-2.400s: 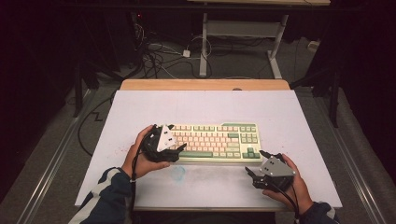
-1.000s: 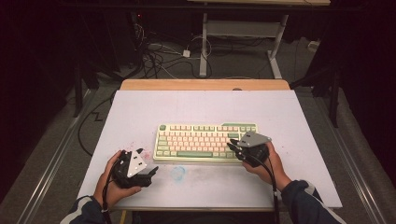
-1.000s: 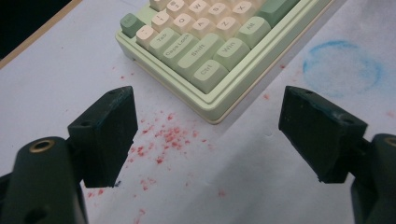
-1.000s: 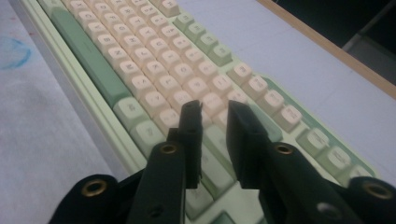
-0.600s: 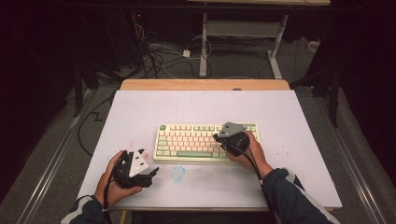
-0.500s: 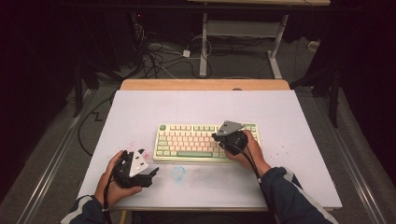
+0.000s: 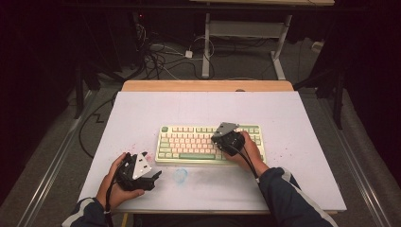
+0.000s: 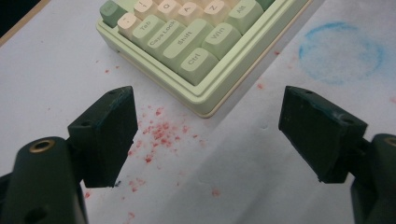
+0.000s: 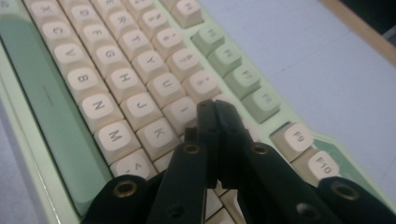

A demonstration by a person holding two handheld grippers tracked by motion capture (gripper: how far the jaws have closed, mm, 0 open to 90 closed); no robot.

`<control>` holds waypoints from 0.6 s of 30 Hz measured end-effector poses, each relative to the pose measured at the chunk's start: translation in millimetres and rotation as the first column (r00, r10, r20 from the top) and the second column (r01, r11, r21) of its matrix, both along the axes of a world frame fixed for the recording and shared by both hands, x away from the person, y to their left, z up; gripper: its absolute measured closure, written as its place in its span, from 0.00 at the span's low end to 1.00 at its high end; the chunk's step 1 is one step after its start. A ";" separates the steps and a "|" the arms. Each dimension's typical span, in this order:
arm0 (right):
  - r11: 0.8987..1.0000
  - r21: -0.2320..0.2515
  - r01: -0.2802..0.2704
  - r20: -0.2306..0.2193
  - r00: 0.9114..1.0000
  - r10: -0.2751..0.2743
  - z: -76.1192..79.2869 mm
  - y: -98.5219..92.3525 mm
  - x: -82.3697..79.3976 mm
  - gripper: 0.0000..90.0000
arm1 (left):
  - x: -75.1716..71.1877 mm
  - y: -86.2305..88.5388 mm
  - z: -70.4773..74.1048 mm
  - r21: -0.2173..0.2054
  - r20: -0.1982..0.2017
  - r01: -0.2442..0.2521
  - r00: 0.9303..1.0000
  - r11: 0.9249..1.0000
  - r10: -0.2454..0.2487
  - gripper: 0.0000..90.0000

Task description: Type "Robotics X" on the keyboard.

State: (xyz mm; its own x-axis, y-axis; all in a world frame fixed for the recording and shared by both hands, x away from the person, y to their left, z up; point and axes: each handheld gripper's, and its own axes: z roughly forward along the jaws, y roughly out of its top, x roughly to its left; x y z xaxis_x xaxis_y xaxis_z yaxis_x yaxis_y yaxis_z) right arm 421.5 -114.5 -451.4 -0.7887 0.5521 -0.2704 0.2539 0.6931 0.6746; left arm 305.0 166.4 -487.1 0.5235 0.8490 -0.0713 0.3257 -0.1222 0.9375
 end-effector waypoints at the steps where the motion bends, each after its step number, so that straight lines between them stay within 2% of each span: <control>1: 1.000 -0.005 -0.002 0.005 1.000 0.002 0.2 0.4 -0.4 1.00 | -0.1 -0.1 -0.1 0.002 -0.001 0.000 1.000 1.000 0.000 0.20; 11: 0.999 0.042 0.012 0.022 1.000 -0.013 9.3 -8.7 -3.0 0.99 | -0.3 -0.4 -0.9 0.010 -0.004 0.003 1.000 1.000 -0.003 0.20; 16: 0.998 0.061 -0.002 0.069 0.998 -0.002 20.1 -14.7 -10.6 0.95 | -0.5 -0.1 -1.3 0.014 -0.005 0.003 1.000 1.000 -0.003 0.20; 18: 0.995 0.096 -0.009 0.088 0.996 0.000 28.0 -21.1 -15.7 0.90 | -0.3 0.2 -1.9 0.022 -0.006 0.005 1.000 1.000 -0.004 0.20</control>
